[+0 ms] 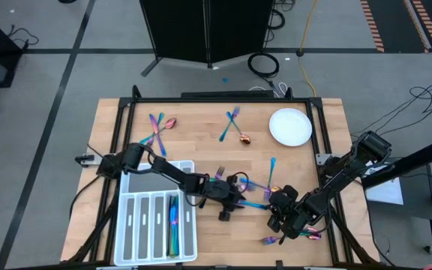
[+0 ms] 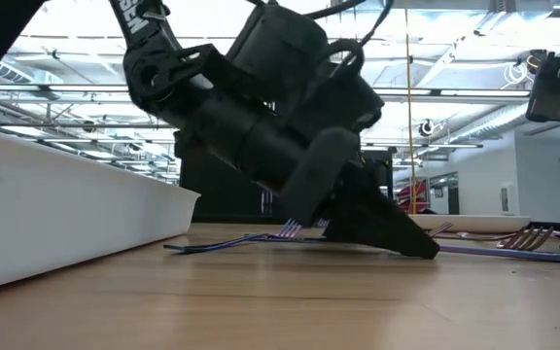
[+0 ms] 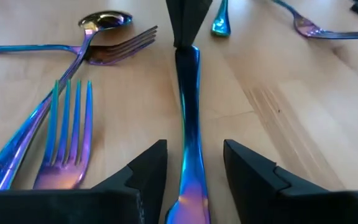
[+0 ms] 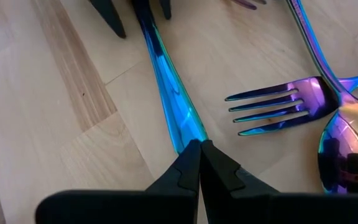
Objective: Sort silverware
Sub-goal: Put the bottom iridescent knife into the cutlery tray
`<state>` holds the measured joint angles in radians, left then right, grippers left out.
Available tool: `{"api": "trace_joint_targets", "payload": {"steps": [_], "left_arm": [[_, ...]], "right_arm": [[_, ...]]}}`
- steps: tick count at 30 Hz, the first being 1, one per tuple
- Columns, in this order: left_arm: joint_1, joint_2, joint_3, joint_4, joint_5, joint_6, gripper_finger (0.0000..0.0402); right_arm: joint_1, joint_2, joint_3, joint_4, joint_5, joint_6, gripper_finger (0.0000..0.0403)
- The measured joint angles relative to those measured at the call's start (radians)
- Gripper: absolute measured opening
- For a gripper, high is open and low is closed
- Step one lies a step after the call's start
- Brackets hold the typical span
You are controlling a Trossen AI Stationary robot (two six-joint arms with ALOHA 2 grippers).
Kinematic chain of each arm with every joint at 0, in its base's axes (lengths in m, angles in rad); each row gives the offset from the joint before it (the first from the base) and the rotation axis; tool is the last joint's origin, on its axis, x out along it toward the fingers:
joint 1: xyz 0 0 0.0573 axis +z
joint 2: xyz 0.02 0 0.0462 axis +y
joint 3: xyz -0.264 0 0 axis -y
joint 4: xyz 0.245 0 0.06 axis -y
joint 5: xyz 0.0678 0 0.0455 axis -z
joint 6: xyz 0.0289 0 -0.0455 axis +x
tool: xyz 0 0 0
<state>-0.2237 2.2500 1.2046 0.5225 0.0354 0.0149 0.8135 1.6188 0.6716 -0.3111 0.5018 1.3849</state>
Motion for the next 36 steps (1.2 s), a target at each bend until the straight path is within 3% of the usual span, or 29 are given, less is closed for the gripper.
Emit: {"api": "trace_joint_targets", "payload": {"steps": [6,15,26,36], "left_arm": [[0.0,-0.001,0.059,-0.144,-0.002,0.047,0.0164],[0.001,-0.001,0.064,-0.165,0.0,0.044,0.0162],[0.002,0.0,0.063,-0.168,0.014,0.044,0.0079],[0.001,0.001,0.062,-0.166,-0.018,0.045,0.0048]], "right_arm": [[0.0,0.0,0.0,0.001,-0.005,-0.002,0.0],[0.0,0.0,0.0,0.0,-0.005,-0.009,0.0],[0.0,0.001,0.0,0.0,-0.005,-0.016,0.0],[0.0,0.001,0.0,0.0,-0.005,-0.016,0.0]]}}
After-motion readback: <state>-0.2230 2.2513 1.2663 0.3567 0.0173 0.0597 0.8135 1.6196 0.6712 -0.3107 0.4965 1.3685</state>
